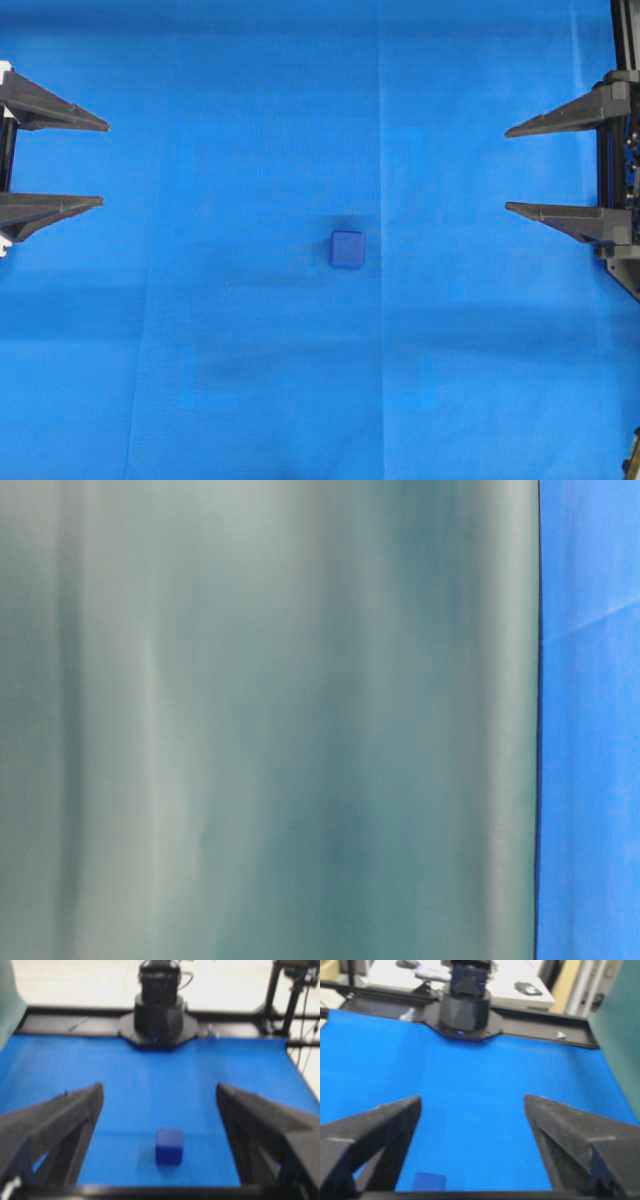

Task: Handover the blue block to the right arm after grasping it with the left arm, then place it in the designated position.
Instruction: 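Open both grippers at their start positions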

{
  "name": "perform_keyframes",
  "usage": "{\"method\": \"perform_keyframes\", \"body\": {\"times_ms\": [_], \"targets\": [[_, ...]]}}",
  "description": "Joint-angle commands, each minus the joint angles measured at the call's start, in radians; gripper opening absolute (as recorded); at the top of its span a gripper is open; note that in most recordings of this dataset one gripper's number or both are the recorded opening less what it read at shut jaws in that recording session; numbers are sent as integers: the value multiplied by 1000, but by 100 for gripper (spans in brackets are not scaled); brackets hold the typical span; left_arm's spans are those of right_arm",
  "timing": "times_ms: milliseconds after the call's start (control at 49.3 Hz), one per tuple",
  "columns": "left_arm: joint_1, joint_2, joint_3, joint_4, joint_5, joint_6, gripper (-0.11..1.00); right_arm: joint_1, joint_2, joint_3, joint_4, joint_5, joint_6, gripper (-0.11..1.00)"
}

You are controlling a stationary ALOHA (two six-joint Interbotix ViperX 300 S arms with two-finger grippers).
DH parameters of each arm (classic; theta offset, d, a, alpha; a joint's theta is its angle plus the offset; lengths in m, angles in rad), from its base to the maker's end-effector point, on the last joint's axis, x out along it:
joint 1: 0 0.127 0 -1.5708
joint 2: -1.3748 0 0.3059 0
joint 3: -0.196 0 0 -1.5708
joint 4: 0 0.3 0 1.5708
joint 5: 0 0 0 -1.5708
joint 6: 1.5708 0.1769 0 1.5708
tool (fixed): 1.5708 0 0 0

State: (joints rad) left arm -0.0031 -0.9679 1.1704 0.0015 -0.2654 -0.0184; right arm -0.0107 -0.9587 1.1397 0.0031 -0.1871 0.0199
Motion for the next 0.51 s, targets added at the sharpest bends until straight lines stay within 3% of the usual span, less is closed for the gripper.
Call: {"method": "perform_keyframes", "body": {"times_ms": [0,304,487], "targets": [[0,5,-12,0,-2,-2,93,-6,8,-26,5,-6,2,97],[0,18,-14,0,-5,-5,93,-15,11,-26,5,-5,2,97],[0,95,-38,2,-49,-5,93,-17,17,-23,5,-6,2,97]]}}
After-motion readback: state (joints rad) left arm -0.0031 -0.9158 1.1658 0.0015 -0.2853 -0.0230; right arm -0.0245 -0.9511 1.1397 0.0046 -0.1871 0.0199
